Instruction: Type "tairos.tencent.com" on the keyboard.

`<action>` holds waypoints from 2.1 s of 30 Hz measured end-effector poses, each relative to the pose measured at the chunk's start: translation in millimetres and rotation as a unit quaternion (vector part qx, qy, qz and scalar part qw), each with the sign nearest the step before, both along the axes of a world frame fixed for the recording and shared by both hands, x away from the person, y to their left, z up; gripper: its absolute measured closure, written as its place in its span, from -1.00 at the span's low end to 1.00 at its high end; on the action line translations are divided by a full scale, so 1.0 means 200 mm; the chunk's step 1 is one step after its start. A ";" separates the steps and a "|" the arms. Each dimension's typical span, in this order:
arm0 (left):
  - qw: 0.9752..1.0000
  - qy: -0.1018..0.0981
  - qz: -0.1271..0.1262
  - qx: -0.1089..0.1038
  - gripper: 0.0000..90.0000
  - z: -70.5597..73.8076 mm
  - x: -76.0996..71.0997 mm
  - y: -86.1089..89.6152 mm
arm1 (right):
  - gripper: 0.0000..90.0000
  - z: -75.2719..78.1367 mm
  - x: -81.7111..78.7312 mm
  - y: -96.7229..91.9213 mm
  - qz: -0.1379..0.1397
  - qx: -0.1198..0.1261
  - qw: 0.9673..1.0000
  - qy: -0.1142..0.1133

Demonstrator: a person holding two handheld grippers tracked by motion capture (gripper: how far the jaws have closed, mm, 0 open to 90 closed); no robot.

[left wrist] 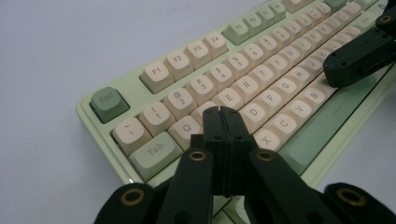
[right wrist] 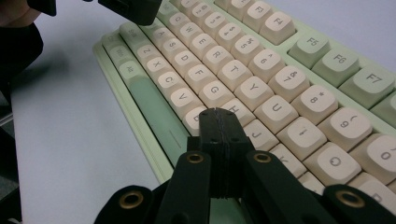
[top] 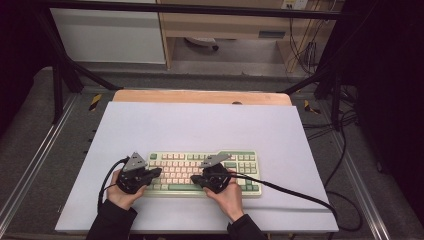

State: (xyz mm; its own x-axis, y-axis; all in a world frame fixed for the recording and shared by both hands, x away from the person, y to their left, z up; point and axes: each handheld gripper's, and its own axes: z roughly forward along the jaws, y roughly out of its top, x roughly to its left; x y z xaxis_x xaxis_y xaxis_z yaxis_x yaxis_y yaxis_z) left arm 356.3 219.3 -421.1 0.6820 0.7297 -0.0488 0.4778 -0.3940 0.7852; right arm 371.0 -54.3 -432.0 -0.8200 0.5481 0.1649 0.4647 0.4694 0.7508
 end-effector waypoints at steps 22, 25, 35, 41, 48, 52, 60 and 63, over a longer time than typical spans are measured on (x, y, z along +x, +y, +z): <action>1.000 -0.002 -0.004 -0.001 1.00 0.01 -0.01 -0.02 | 1.00 0.11 -0.02 -0.14 -0.010 0.014 1.000 -0.017; 1.000 -0.002 -0.006 0.001 1.00 0.01 -0.01 -0.02 | 1.00 0.12 -0.02 -0.18 -0.013 0.012 1.000 -0.017; 1.000 -0.002 -0.011 0.000 1.00 0.01 -0.01 -0.05 | 1.00 0.11 -0.03 -0.29 -0.025 0.020 0.999 -0.012; 1.000 -0.001 -0.018 0.001 1.00 0.01 -0.02 -0.08 | 1.00 0.10 -0.04 -0.30 -0.026 0.019 0.999 -0.013; 1.000 0.002 -0.027 0.004 1.00 0.01 -0.03 -0.12 | 1.00 0.10 -0.04 -0.30 -0.026 0.020 0.999 -0.011; 0.999 0.004 -0.034 0.008 1.00 0.00 -0.03 -0.15 | 1.00 0.09 -0.04 -0.30 -0.025 0.018 0.999 -0.010; 0.999 0.007 -0.043 0.015 1.00 -0.02 -0.02 -0.20 | 1.00 0.08 -0.04 -0.30 -0.024 0.018 1.000 -0.009; 0.999 0.010 -0.047 0.019 1.00 -0.03 -0.02 -0.22 | 1.00 0.08 -0.04 -0.30 -0.024 0.018 1.000 -0.009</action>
State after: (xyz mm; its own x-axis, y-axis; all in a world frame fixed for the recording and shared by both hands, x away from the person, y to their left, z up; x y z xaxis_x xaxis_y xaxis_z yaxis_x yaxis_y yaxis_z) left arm 351.6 175.8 -426.7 0.7464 0.6645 -0.0369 0.4532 -0.4669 0.7594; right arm 363.5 -113.9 -415.7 -0.7958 0.5813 0.1698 0.4719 0.4195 0.7755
